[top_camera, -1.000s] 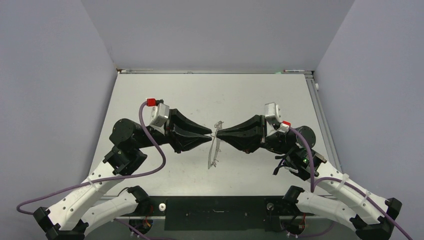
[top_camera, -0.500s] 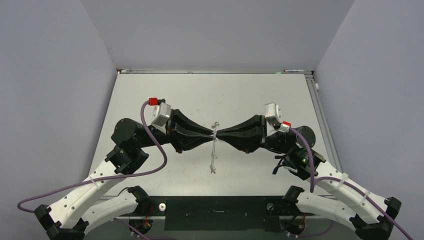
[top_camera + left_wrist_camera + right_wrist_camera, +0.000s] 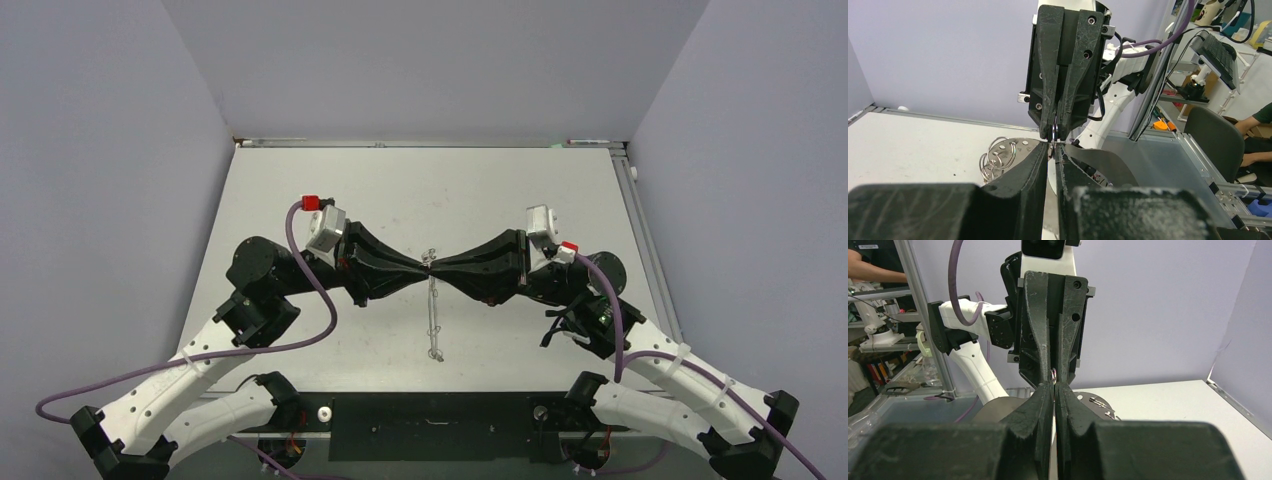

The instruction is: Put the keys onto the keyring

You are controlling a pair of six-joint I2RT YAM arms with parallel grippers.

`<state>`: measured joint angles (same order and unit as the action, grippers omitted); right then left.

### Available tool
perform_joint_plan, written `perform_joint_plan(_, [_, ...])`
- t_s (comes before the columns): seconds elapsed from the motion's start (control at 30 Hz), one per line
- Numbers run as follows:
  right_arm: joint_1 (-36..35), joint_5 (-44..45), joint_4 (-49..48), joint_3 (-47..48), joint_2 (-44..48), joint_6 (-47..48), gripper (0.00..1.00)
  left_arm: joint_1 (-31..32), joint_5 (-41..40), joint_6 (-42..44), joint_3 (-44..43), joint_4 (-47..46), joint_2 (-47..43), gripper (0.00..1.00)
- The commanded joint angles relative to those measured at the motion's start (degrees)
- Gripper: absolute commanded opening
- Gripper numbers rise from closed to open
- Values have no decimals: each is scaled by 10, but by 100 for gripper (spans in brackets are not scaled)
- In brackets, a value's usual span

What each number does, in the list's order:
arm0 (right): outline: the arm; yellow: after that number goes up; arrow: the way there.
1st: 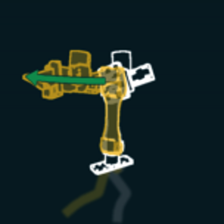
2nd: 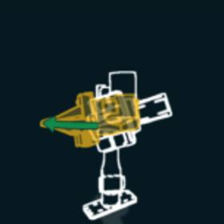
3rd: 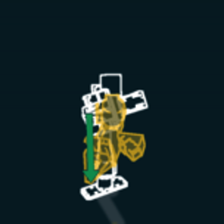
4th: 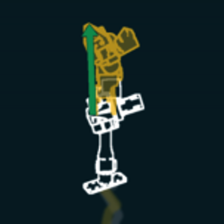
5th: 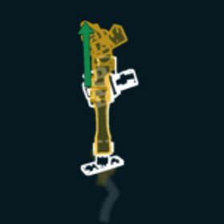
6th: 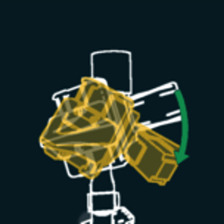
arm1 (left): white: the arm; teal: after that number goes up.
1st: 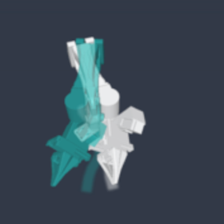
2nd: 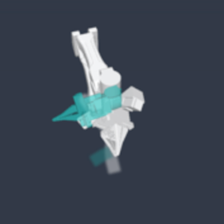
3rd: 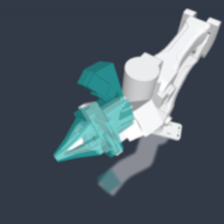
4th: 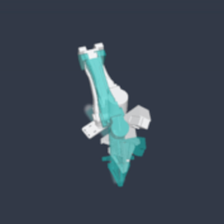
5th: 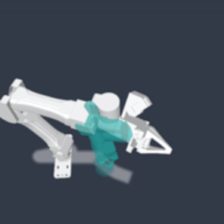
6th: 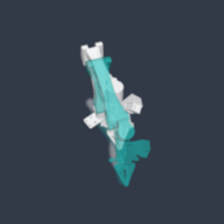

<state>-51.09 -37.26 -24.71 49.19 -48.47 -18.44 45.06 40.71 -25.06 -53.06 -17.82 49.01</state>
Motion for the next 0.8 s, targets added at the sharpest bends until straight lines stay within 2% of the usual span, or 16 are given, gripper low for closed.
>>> perform_joint_plan(0.0, [-4,-15,-58,-6,-3,-8,5,5,-18,-5,0,-29,0,7])
perform_joint_plan(0.13, [-4,-13,-54,-12,1,-7,5,5,-25,-5,2,-28,-4,1])
perform_joint_plan(0.33, [-4,6,-26,-12,9,-1,6,3,-52,11,-5,7,-8,0])
perform_joint_plan(0.53, [-4,83,66,2,48,36,47,-4,-82,72,-24,95,-11,0])
perform_joint_plan(0.67, [-3,166,130,20,71,57,54,-9,-108,119,-30,148,-12,0])
perform_joint_plan(0.77, [-3,272,177,33,80,65,56,-9,-145,164,-37,198,-7,0])
